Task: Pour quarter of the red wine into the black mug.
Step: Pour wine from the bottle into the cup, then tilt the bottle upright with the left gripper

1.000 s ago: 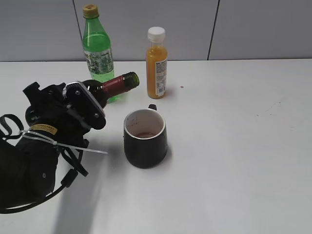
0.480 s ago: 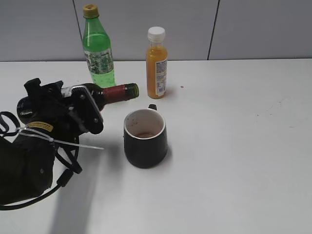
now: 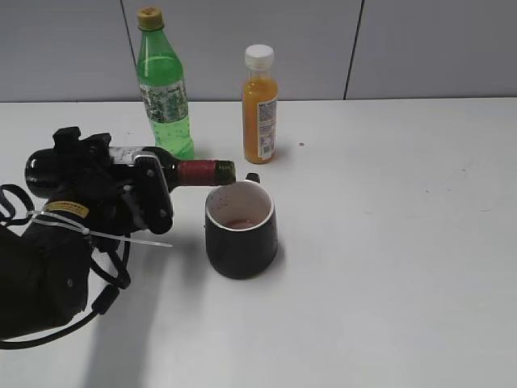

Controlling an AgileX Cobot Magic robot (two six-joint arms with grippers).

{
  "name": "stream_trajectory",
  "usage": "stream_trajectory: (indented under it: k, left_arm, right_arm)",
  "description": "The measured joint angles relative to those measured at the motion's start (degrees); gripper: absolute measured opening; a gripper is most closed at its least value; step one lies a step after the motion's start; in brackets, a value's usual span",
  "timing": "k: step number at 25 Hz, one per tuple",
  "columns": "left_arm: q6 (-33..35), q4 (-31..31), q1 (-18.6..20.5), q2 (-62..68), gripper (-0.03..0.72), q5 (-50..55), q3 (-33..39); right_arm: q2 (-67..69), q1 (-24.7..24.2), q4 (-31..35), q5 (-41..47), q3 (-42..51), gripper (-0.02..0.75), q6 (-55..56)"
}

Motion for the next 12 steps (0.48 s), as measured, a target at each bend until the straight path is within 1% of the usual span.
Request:
stream_trajectory:
  k: [5,12]
  left_arm:
    - [4.4,0.2,0.0,0.0,0.545,0.0,0.0]
    - [6.9,0.6,0.0,0.0,0.545,0.0,0.0]
  right_arm:
    - [0.0,0.0,0.0,0.0,0.0,0.587,0.0]
    - [0.0,0.0,0.0,0.0,0.0,0.587,0.0]
